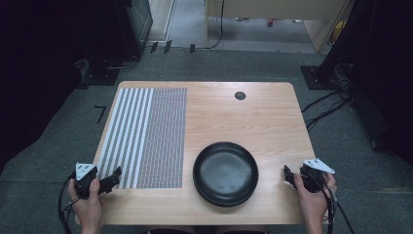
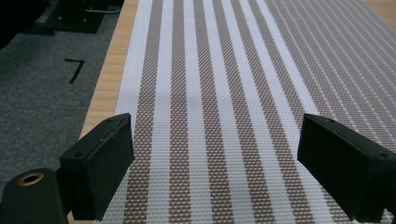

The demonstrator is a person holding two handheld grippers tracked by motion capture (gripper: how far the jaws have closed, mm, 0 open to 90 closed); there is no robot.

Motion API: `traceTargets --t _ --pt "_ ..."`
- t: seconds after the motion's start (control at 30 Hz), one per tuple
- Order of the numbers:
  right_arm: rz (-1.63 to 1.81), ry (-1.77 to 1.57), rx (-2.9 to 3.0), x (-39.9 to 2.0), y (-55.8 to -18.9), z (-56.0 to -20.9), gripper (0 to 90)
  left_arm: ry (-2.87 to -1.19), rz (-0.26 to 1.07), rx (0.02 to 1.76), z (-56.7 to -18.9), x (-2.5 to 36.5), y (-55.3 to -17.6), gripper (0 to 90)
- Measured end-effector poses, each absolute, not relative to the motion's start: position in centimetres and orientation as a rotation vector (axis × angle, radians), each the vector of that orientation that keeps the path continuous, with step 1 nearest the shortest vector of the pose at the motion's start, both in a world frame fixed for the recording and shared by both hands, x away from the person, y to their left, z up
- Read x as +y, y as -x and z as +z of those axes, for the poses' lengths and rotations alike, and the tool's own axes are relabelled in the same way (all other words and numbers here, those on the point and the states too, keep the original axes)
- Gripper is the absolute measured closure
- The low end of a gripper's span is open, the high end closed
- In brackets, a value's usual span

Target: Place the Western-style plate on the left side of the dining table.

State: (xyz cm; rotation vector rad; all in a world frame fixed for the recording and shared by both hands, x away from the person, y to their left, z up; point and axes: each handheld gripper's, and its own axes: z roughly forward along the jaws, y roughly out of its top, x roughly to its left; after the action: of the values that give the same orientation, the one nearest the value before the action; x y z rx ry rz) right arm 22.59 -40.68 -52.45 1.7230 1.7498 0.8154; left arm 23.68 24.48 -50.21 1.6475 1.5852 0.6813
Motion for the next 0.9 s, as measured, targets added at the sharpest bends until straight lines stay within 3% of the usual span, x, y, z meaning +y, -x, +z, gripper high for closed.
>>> traceTargets --t 0.07,0.23,0.37,0.9 --pt "0.783 -1.760 1.730 -40.8 -22.8 -52.5 11.1 -1.619 0.646 1.576 -49.8 24.1 -23.6 10.5" --pt "0.777 -1.769 1.714 -40.8 -22.8 -52.5 13.6 -1.641 0.612 1.515 -48.6 21.7 -23.3 9.6" --pt "0.800 -1.793 1.682 -40.8 -22.9 -52.4 15.4 -1.660 0.575 1.464 -48.1 20.1 -23.3 1.0" --pt "0.921 -1.777 1.637 -39.6 -22.7 -50.6 17.8 -1.694 0.497 1.408 -48.1 16.3 -23.7 1.0"
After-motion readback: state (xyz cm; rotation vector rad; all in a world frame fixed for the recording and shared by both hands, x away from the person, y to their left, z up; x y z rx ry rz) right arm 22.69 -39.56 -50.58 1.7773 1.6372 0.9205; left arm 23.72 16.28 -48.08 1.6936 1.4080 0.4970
